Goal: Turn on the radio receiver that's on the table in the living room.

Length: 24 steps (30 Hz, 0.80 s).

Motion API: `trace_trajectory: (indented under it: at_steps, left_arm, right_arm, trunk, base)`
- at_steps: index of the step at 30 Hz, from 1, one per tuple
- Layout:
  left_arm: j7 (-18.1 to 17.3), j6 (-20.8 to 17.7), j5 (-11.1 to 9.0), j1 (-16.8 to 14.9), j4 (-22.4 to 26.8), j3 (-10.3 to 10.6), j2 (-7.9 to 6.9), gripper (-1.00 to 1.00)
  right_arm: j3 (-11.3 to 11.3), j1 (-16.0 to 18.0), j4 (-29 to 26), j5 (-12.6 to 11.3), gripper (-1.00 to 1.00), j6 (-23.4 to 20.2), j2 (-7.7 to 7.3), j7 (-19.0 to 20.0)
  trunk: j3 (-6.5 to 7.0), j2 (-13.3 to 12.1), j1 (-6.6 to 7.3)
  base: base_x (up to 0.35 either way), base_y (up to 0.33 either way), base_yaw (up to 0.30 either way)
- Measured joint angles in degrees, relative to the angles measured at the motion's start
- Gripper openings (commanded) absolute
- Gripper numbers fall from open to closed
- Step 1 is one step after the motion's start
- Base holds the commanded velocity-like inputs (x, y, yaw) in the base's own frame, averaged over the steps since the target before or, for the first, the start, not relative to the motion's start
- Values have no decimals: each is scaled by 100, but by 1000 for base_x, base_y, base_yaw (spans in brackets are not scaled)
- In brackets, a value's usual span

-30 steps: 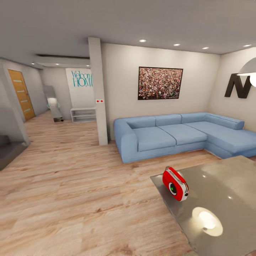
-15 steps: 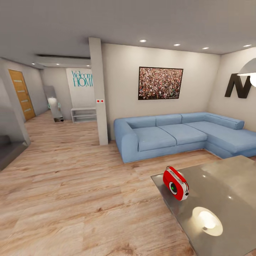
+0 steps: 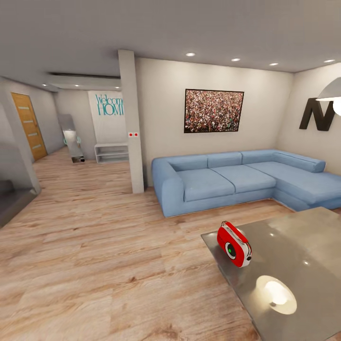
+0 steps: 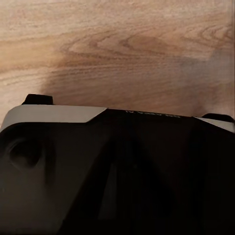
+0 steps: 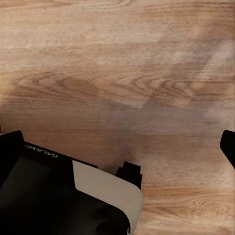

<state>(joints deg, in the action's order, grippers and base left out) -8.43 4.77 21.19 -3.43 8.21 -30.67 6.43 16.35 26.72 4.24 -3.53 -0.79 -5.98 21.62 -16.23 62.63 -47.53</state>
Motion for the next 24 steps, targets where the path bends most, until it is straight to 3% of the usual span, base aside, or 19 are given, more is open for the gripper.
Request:
trace_trajectory:
  at_steps: [24]
  left_arm:
    - [0, -3, -9, 0, -22, -1, 16, -100]
  right_arm:
    - [0, 0, 1, 1, 100, 0, 0, 0]
  trunk:
    - [0, 0, 0]
  base:
    - [0, 0, 0]
